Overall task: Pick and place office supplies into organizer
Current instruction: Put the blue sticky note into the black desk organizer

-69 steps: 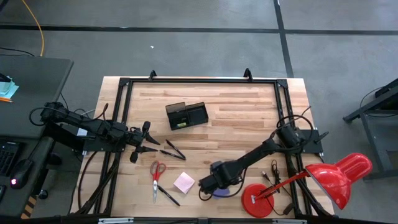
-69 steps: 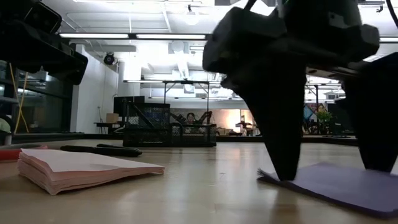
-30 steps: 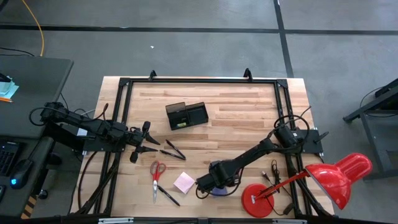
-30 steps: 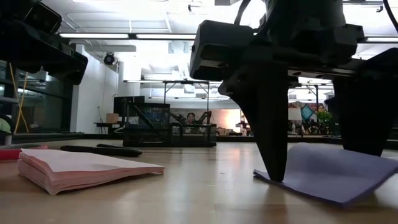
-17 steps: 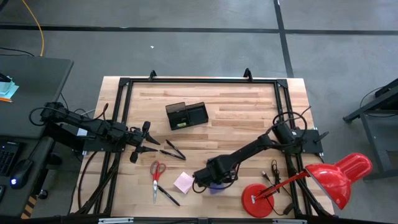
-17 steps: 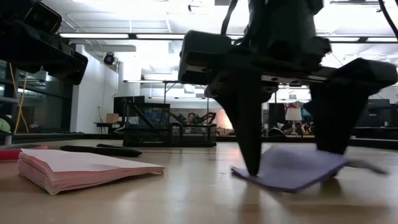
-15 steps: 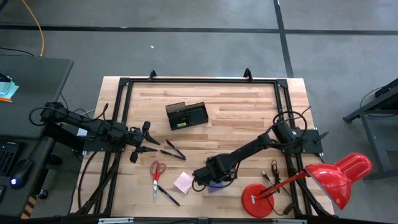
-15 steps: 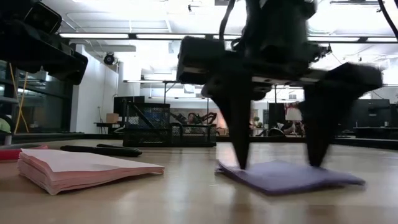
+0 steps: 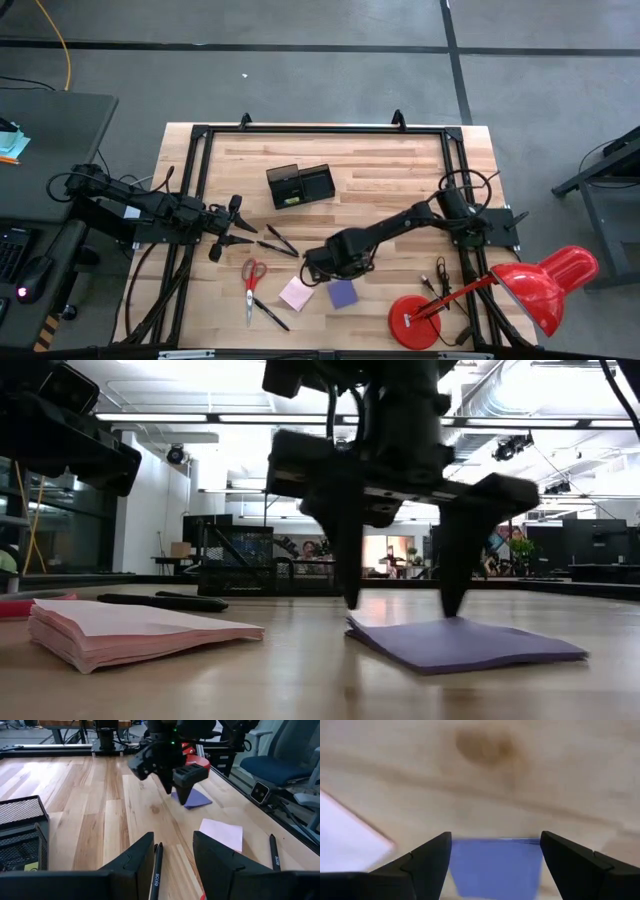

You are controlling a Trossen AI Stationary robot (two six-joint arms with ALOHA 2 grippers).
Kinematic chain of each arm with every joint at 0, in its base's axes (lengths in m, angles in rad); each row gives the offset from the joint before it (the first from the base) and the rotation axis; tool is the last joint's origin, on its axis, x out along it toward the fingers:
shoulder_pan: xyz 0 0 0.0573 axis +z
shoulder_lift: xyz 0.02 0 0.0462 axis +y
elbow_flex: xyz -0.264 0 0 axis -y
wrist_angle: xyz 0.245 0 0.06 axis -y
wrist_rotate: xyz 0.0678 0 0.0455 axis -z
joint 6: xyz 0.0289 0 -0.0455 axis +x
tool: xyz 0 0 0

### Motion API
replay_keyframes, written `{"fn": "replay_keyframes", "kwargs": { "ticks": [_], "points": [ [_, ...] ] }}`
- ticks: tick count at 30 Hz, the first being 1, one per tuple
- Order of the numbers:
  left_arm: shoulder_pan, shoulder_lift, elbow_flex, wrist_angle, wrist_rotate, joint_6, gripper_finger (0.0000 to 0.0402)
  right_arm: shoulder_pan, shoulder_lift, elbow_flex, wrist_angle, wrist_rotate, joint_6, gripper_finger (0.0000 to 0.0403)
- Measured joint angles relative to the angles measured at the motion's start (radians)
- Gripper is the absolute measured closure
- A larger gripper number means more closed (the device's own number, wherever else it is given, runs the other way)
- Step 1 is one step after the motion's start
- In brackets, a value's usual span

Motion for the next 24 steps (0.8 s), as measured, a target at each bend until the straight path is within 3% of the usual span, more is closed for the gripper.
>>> {"fn": "replay_keyframes", "kwargs": {
  "ticks": [9, 24],
  "points": [
    [0.0, 0.0, 0.0, 0.0, 0.0, 0.0, 0.0279, 0.051, -0.002, 0.002, -0.043, 0.121, 0.013, 0.0105],
    [0.0, 0.0, 0.0, 0.0, 0.0, 0.0, 0.0279, 0.04, -0.005, 0.004, 0.086, 0.106, 0.116, 0.0105]
  ]
}}
